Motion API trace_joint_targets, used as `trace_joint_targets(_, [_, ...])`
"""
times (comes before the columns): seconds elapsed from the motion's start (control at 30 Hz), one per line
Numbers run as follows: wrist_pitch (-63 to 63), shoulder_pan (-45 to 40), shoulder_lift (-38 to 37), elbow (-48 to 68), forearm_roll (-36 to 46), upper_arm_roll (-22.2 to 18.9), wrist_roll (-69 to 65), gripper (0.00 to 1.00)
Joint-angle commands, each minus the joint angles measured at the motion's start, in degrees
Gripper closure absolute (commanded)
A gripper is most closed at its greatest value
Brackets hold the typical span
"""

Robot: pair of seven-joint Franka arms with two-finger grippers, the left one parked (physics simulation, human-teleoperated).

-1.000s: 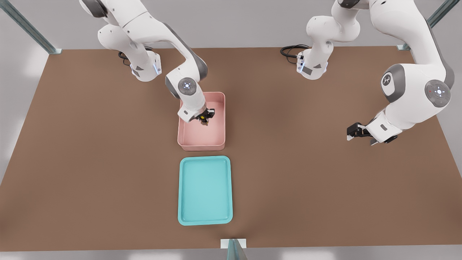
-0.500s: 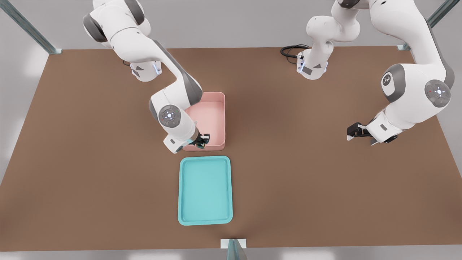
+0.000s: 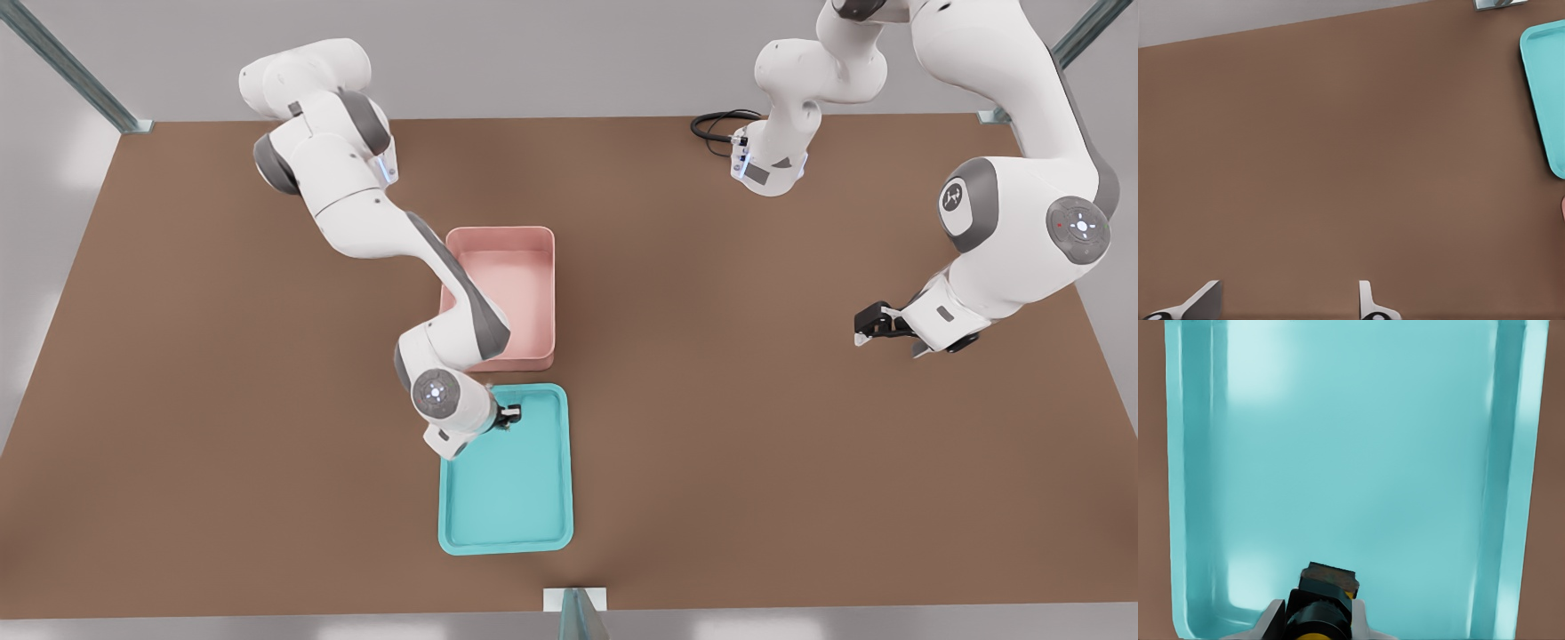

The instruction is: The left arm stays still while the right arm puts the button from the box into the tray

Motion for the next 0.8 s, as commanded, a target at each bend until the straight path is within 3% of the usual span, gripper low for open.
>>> trace_joint_targets(0.0, [5.77, 0.03, 0.33, 0.16, -0.53, -0.21, -10.56, 0.34])
trace_joint_targets(0.03, [5.86, 0.03, 0.33, 0.25, -0.44, -0.21, -10.21, 0.10])
trace_joint_targets(0.07, [5.77, 0.03, 0.33, 0.25, -0.36, -0.21, -10.12, 0.00])
trace_joint_targets(0.17, [-0.11, 0.12, -2.21, 0.16, -0.09, -0.21, -7.57, 0.00])
trace_joint_targets(0.27, [-16.72, -0.93, -16.62, 0.25, -0.18, -1.44, -7.57, 0.00])
trace_joint_targets(0.33, [-22.52, -10.25, -24.27, 0.25, 0.08, -0.48, -9.15, 0.00])
trace_joint_targets(0.37, [-25.08, -14.03, -26.38, 0.16, -4.92, -2.75, -14.34, 0.00])
trace_joint_targets(0.4, [-30.78, -20.53, -29.63, -0.19, -4.58, -2.58, -15.92, 0.00])
trace_joint_targets(0.43, [-35.71, -23.61, -29.99, -0.80, -5.37, -2.05, -15.92, 0.00])
trace_joint_targets(0.47, [-37.74, -24.41, -29.99, -2.73, -5.01, -1.97, -15.74, 0.00])
trace_joint_targets(0.53, [-26.39, -26.60, -44.49, -25.41, -3.43, -2.32, -15.92, 0.00])
trace_joint_targets(0.77, [-27.72, -23.00, -42.65, -24.62, -3.78, -1.53, -15.74, 0.00])
